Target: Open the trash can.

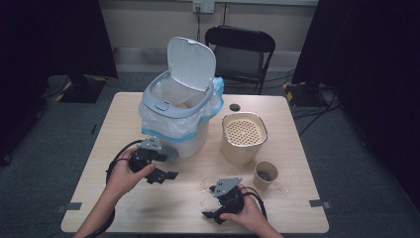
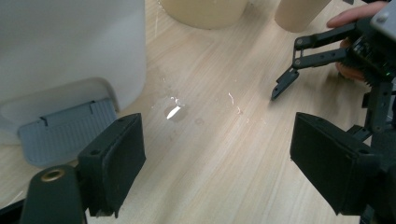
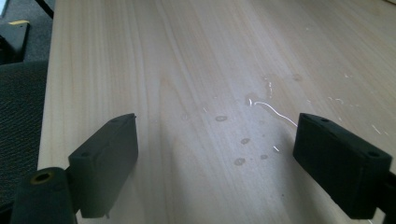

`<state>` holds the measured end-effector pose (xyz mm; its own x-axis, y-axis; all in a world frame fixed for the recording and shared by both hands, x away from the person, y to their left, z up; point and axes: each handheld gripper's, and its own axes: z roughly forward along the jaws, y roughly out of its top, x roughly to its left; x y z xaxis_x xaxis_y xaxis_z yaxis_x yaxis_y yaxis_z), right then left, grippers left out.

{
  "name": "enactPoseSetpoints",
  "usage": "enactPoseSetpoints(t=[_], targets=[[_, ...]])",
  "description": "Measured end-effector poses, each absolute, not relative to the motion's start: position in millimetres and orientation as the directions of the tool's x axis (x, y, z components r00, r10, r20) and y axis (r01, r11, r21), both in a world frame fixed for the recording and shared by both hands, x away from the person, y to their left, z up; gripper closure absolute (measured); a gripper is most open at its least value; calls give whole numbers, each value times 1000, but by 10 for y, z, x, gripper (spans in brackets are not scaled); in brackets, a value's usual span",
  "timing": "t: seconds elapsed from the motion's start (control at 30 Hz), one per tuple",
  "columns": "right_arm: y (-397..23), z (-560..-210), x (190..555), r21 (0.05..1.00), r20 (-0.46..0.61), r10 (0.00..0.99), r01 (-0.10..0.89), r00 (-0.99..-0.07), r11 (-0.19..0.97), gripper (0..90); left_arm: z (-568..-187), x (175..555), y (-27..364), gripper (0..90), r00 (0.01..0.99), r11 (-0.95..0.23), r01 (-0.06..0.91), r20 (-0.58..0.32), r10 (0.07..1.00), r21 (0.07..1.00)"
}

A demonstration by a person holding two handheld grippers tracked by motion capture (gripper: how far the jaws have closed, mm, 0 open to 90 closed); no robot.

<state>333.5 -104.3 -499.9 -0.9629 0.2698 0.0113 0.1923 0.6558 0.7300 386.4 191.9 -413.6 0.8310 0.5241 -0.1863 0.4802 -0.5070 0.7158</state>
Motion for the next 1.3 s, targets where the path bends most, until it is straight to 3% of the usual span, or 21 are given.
enactPoseSetpoints(t=[0.63, 1.3], targets=[[-1238, -4882, 3291, 720, -6, 284, 193, -959, 666, 142, -4677, 3777, 1886, 175, 840, -550, 479, -176, 513, 684], [-1590, -4806, 3189, 718, 17, 293, 215, -956, 662, 151, -4925, 3681, 1818, 155, 899, -629, 360, -77, 431, 689]])
